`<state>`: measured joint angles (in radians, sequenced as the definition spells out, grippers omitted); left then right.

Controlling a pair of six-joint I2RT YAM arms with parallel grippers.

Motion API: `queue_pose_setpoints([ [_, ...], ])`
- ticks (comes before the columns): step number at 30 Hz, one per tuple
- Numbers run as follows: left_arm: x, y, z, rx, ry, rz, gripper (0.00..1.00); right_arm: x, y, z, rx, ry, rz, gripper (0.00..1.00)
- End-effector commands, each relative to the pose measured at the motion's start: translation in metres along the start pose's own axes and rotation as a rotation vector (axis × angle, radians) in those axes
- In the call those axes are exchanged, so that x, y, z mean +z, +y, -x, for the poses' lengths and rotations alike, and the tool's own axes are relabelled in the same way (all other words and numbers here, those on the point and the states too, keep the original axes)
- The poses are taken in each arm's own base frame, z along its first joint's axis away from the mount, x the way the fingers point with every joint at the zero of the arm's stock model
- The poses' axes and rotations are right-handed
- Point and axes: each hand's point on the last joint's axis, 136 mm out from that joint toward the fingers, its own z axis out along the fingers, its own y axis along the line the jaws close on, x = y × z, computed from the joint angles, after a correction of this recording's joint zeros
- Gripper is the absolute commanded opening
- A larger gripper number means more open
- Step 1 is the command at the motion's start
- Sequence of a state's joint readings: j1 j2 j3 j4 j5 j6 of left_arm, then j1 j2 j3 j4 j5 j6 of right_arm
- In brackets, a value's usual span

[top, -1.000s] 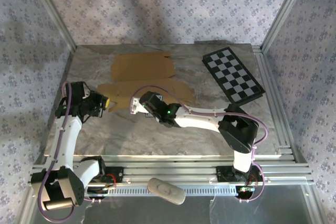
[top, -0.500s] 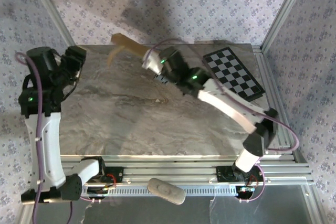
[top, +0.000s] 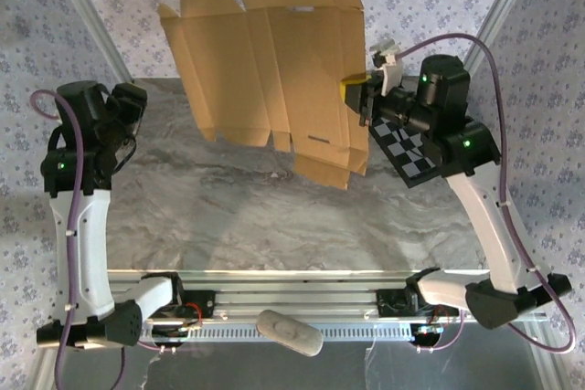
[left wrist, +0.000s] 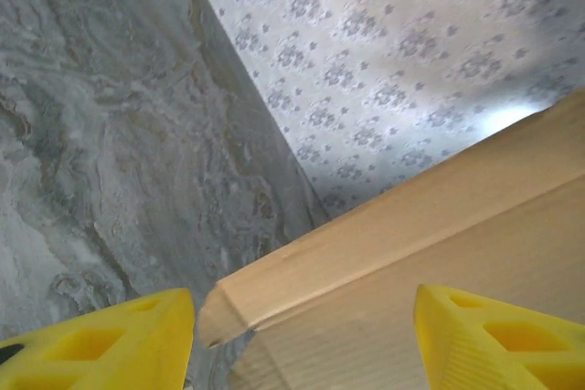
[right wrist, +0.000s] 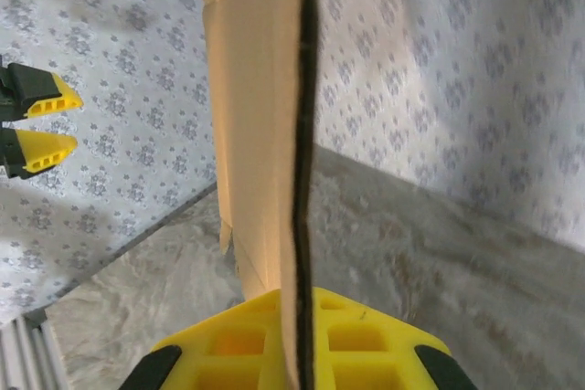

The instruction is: Fold the paper box

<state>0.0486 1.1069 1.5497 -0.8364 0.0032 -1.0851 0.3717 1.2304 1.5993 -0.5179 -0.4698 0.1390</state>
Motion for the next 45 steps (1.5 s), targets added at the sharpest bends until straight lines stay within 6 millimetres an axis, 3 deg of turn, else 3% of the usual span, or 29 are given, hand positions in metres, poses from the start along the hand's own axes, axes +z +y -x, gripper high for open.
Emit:
queue_pose_setpoints([
  [1, 0.005, -0.013, -0.002, 0.004, 0.016, -0.043, 0.63, 0.020, -0.042, -0.058, 0.225, 0.150, -0.103, 0.00],
  [4, 0.018, -0.014, -0.016, 0.034, 0.073, -0.036, 0.61, 0.032, -0.088, -0.108, 0.292, 0.285, -0.268, 0.00],
  [8, 0.039, -0.008, -0.044, 0.071, 0.188, -0.024, 0.60, 0.053, -0.127, -0.156, 0.220, 0.461, -0.422, 0.00],
  [17, 0.071, 0.001, -0.122, 0.185, 0.423, 0.002, 0.59, 0.099, -0.163, -0.171, -0.157, 0.686, -0.542, 0.00],
  [23, 0.086, 0.009, -0.150, 0.215, 0.498, 0.035, 0.60, 0.136, -0.148, -0.188, -0.345, 0.767, -0.490, 0.00],
  [31, 0.091, 0.000, -0.145, 0.210, 0.488, 0.049, 0.64, 0.188, -0.119, -0.199, -0.580, 0.790, -0.377, 0.00],
  [39, 0.104, -0.029, -0.137, 0.101, 0.467, -0.010, 0.62, 0.203, -0.093, -0.204, -0.729, 0.760, -0.288, 0.00],
  [45, 0.126, -0.056, -0.141, 0.097, 0.503, -0.057, 0.58, 0.229, -0.068, -0.203, -0.897, 0.705, -0.227, 0.00],
])
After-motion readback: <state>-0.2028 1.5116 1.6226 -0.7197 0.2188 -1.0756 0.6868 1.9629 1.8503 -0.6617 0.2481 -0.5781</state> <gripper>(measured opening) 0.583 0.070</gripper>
